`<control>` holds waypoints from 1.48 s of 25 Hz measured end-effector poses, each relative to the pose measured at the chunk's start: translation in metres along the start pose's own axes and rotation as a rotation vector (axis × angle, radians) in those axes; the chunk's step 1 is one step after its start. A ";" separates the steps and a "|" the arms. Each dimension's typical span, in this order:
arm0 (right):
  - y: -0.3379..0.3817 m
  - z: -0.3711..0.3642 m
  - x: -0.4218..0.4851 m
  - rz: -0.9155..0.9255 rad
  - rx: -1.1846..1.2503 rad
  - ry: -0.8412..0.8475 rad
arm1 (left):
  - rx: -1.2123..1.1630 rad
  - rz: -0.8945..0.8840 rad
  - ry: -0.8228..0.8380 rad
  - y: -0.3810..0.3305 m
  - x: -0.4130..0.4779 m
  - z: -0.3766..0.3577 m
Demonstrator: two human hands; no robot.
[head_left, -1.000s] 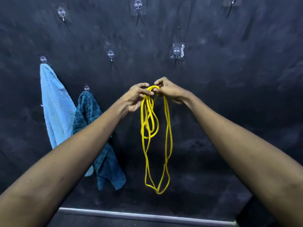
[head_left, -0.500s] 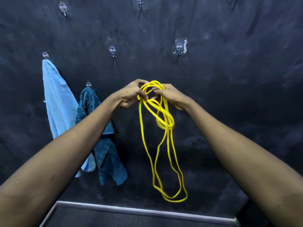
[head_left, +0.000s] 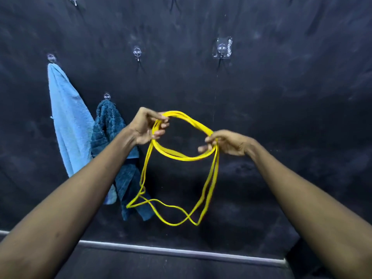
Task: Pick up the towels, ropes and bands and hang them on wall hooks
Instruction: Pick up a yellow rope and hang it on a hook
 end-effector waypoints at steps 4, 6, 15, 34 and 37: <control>0.031 0.017 -0.010 0.278 0.245 -0.211 | 0.067 0.092 0.005 0.041 -0.003 0.003; 0.039 0.021 -0.006 0.225 0.056 -0.297 | -0.125 -0.041 0.005 0.041 0.000 -0.003; 0.160 0.051 -0.027 0.401 -0.347 -0.707 | 0.020 -0.334 -0.219 -0.082 0.072 -0.028; 0.003 0.030 0.022 0.149 -0.225 -0.390 | -0.074 -0.363 0.080 -0.123 0.076 -0.057; -0.004 0.023 0.027 0.248 0.006 -0.477 | -0.059 -0.270 -0.052 -0.103 0.063 -0.028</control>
Point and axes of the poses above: each hand's wrist, its own x-axis towards the middle knuckle, its own z-axis out of the back of the hand, y = z × x, the point moved 6 cm from there along x, towards the middle knuckle, and after that the axes turned 15 degrees about y, right-handed, at the moved point
